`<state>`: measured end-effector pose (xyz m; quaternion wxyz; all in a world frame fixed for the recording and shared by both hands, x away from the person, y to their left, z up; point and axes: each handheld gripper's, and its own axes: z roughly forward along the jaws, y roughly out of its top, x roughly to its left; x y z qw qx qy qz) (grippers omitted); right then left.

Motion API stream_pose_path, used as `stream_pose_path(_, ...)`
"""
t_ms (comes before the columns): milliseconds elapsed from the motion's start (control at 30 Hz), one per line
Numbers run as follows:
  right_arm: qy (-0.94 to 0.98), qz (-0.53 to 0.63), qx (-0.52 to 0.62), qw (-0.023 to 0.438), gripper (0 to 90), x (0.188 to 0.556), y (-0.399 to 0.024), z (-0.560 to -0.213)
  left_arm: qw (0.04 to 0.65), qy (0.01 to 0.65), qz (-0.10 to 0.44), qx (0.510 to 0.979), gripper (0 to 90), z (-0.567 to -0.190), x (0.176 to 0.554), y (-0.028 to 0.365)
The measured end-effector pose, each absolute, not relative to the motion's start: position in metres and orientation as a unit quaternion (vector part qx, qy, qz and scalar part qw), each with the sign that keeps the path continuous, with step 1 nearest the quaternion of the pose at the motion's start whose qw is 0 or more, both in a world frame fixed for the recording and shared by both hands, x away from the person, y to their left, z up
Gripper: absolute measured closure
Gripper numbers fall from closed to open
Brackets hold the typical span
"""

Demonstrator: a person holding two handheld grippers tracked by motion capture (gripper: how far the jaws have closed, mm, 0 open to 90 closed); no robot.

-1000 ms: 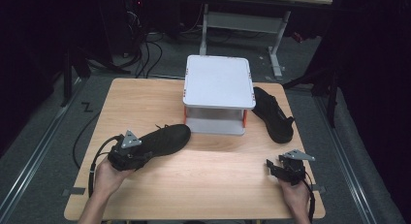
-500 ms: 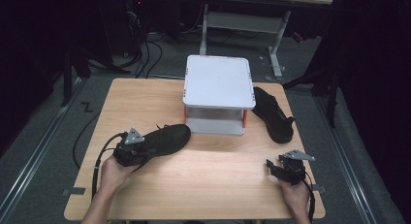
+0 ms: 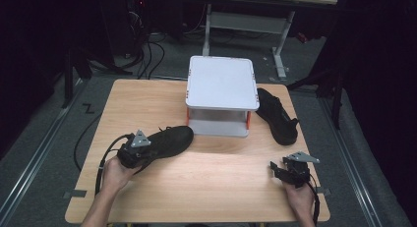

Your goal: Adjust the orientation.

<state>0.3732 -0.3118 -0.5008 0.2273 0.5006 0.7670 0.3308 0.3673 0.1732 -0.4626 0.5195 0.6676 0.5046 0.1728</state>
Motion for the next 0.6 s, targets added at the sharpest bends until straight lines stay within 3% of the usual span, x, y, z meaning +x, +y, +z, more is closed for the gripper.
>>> stream_pose_path(333, 0.767, 0.331, 0.5, 0.227, 41.2, 0.373, -0.312, -0.501, 0.52, 0.516, 0.172, 0.659, 84.0, -0.457, 0.366, 0.167)
stream_pose_path(367, 0.767, 0.331, 0.5, 0.227, 41.2, 0.373, -0.312, -0.501, 0.526, 0.515, 0.168, 0.656, 88.2, -0.455, 0.364, 0.167)
stream_pose_path(600, 0.768, 0.332, 0.5, 0.226, 40.6, 0.373, -0.312, -0.501, 0.53, 0.523, 0.172, 0.646, 88.4, -0.45, 0.362, 0.163)
